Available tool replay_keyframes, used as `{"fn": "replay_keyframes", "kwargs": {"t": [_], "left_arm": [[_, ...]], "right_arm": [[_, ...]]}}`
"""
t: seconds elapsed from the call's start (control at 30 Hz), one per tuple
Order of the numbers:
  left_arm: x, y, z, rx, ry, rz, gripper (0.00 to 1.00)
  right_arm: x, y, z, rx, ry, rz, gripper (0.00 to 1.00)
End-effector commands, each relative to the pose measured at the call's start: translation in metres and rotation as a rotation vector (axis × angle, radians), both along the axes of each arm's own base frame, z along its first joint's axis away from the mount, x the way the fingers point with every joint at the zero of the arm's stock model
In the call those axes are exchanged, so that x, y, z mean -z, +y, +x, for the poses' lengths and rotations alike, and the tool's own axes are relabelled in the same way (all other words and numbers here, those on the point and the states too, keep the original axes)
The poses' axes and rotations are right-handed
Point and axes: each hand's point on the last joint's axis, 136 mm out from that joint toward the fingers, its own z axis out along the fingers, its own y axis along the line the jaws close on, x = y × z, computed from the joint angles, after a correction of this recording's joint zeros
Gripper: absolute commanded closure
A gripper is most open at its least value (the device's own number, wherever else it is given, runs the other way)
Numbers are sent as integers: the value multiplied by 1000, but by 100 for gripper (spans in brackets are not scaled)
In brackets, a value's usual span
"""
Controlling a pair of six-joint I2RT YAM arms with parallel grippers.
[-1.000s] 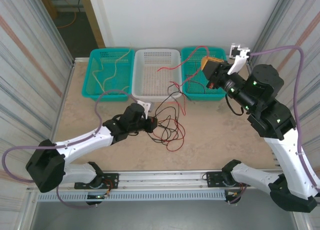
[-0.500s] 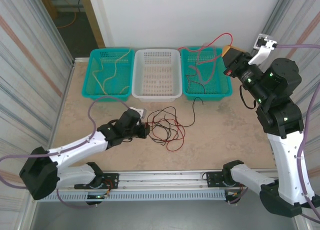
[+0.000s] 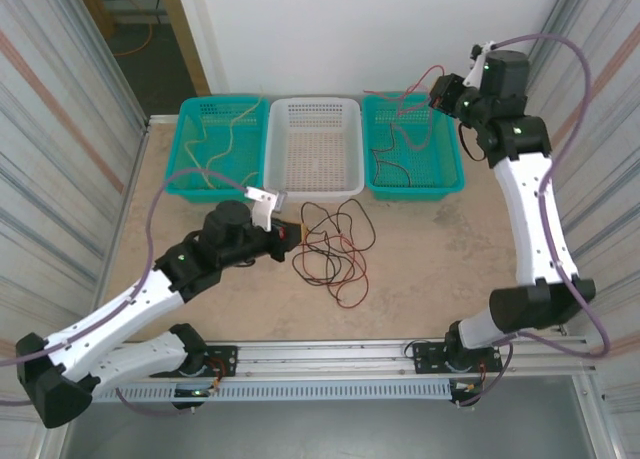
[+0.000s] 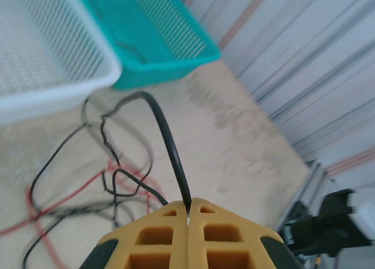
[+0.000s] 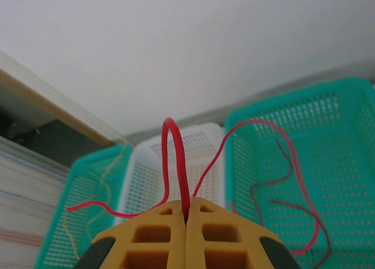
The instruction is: Untangle the cables
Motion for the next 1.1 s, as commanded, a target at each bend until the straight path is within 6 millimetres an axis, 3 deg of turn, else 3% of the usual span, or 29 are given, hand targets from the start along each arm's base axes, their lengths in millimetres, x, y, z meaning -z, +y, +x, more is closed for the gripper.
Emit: {"fn": "replay_keyframes", "kwargs": {"t": [0.0, 0.2, 0.3, 0.47, 0.6, 0.63, 0.77, 0.93, 1.07], "left_arm": [[-60, -4, -17, 102, -143, -88, 100], [-104, -1, -26, 132, -234, -145, 100], [-119, -3, -32, 163, -259, -170, 100], [-143, -5, -38, 203, -316, -201, 100], [-176, -4, -48, 241, -381, -251, 100], [-185, -4, -51, 253, -402, -264, 100], [-207, -1, -51, 244, -467, -261, 100], [-207, -3, -26, 164, -505, -166, 100], [-204, -14, -3, 133, -495, -121, 100]], "right_arm": [[-1, -15, 13, 27, 7, -53, 100], [64, -31, 48, 64, 154, -72, 100], [80, -34, 59, 75, 182, -95, 100], [88, -44, 73, 109, 180, -144, 100], [117, -51, 78, 121, 290, -168, 70], [121, -52, 74, 133, 306, -179, 62], [114, -29, 47, 85, 233, -169, 47], [94, 5, -9, 29, 168, -222, 42], [98, 25, -58, 5, 143, -213, 40]]}}
